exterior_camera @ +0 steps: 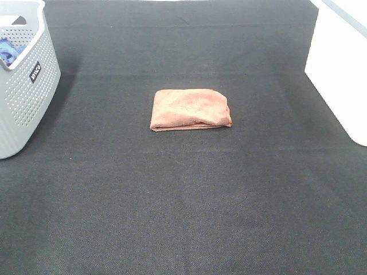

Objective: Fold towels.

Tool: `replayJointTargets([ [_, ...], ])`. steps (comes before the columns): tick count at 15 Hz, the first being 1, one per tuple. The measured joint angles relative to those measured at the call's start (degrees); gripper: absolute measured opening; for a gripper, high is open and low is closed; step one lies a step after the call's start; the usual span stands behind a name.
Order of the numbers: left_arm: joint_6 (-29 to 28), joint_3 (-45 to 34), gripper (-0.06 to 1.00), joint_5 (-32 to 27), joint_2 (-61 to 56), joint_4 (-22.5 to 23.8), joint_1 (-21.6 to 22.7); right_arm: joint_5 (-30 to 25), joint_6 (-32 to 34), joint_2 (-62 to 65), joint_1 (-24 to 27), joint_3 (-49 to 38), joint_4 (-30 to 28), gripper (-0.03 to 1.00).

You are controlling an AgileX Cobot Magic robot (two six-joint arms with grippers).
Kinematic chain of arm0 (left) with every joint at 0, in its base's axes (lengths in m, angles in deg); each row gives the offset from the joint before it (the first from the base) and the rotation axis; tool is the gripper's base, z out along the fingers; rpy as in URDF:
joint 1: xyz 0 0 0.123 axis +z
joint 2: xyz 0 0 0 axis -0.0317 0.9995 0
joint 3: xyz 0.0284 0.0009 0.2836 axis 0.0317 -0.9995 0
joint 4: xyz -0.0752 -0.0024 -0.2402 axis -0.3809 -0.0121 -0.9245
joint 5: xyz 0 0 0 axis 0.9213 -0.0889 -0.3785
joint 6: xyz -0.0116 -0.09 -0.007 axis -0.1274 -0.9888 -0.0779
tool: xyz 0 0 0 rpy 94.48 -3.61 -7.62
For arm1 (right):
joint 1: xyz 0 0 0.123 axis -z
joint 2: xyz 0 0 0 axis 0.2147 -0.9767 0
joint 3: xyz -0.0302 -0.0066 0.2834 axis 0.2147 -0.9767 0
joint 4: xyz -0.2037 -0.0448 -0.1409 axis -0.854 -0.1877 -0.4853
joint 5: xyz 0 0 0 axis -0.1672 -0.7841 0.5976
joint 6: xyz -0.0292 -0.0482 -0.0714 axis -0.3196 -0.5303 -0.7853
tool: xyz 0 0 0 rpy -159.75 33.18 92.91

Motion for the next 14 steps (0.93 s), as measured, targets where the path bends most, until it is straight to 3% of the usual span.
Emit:
replayJointTargets([
  [3, 0.0, 0.0, 0.7, 0.1, -3.9, 0.0, 0.0, 0.0, 0.0, 5.7, 3.2, 0.0, 0.0, 0.84],
  [6, 0.0, 0.0, 0.7, 0.1, -9.1, -0.1, 0.0, 0.0, 0.0, 10.6, 3.4, 0.0, 0.0, 0.84],
  [14, 0.0, 0.0, 0.7, 0.1, -9.2, -0.1, 0.0, 0.0, 0.0, 11.1, 3.4, 0.0, 0.1, 0.84],
])
